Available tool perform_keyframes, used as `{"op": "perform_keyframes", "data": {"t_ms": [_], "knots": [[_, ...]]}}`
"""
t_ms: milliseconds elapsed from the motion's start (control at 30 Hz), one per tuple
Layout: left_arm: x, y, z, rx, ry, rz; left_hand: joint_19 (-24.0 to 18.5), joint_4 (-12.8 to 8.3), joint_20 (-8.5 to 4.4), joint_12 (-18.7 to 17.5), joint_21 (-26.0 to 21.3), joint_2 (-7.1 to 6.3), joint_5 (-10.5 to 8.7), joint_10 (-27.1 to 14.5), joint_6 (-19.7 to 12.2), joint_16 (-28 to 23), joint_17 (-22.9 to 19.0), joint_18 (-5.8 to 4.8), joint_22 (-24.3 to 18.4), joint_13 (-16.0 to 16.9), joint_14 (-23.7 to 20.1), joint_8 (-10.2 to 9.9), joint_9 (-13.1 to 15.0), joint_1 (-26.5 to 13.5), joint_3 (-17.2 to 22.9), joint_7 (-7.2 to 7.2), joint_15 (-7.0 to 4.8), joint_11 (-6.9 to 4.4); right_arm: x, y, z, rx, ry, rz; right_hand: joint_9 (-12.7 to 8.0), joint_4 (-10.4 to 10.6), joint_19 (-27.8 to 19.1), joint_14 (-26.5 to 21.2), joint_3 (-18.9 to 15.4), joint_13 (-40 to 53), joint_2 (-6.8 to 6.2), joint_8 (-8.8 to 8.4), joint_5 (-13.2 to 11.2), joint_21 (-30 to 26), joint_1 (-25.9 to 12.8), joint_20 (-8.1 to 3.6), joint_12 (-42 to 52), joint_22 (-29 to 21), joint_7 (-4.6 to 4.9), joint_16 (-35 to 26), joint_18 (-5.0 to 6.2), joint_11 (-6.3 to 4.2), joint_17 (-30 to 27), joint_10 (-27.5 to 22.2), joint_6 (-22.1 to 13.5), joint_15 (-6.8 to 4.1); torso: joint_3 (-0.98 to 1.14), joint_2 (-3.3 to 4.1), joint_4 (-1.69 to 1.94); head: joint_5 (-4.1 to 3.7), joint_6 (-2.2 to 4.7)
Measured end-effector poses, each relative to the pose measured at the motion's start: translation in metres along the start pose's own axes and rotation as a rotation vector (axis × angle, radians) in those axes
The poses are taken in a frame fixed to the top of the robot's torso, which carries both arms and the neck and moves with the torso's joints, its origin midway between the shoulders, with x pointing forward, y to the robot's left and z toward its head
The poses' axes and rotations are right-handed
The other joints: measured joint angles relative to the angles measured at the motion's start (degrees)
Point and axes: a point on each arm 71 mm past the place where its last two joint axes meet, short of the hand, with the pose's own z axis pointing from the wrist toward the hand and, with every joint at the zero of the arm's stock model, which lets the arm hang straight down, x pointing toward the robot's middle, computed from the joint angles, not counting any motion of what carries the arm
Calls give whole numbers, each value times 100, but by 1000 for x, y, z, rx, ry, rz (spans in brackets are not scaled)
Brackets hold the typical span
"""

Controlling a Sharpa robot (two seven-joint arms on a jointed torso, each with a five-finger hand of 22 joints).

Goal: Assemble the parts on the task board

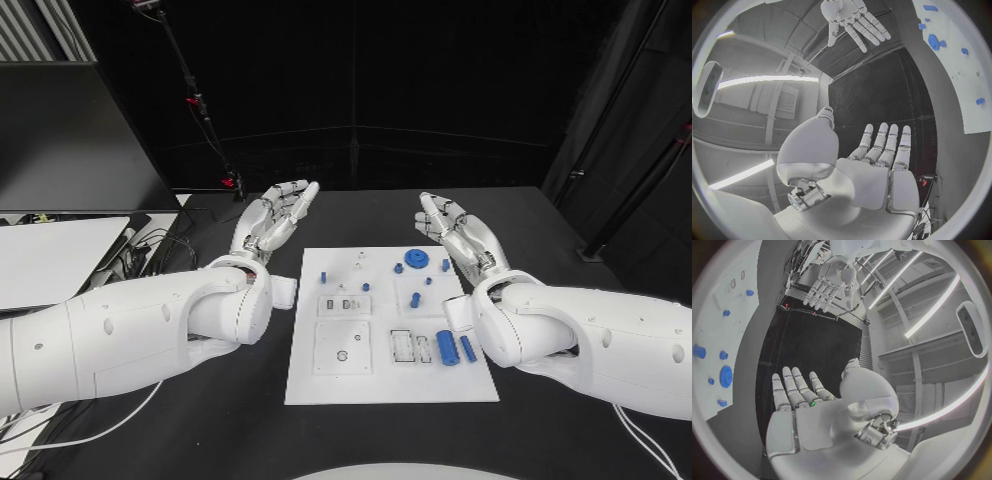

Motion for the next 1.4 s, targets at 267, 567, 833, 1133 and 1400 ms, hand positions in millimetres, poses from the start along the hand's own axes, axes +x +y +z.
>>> {"op": "perform_keyframes", "data": {"t_ms": [267,567,833,1133,1400], "knots": [[0,-6,3,38,59,15,49,34,49,96,40,25,28,21,25,96,9,0,13,7,21,120,6,137,5,7,60,58,4,5,-1,-54,51,-29,1,10,9,-1,-10,-1,17,12,0,0,22,8,18,1,0,24,0,14,0,0,0,-1,0,0,2,0,-4],[2,-5,7,55,95,5,15,34,82,96,40,25,28,21,25,95,9,60,13,7,7,130,6,136,5,7,74,57,-9,2,-2,-60,52,-53,0,-6,9,-1,-26,0,17,12,-1,0,22,8,46,0,0,24,0,14,0,0,0,-1,10,42,7,72,-86],[3,-5,8,58,120,-10,-55,54,153,119,5,-141,27,42,114,95,8,60,-14,6,-30,196,-12,120,-48,18,111,78,-15,1,-5,-55,69,-60,-1,-6,9,66,-26,31,-14,48,-2,0,53,8,250,0,0,204,0,54,22,124,0,35,44,171,34,136,-17],[6,-7,6,60,141,-24,-55,54,152,119,5,-141,27,64,155,72,7,59,-14,6,-30,225,-12,120,-47,18,111,100,-30,4,-1,-56,82,-83,-18,-6,333,402,-26,21,-6,79,-3,287,105,37,290,105,0,357,-1,54,22,124,0,8,69,382,83,142,27],[8,-8,7,63,148,-28,-55,54,153,119,6,-141,27,64,155,72,7,58,-14,5,-30,224,-18,120,-47,18,111,99,-50,16,13,-71,83,-128,-25,-1,1208,1104,-31,20,-6,181,-3,865,105,13,457,311,0,376,139,35,10,352,0,-94,68,586,137,64,34]]}}
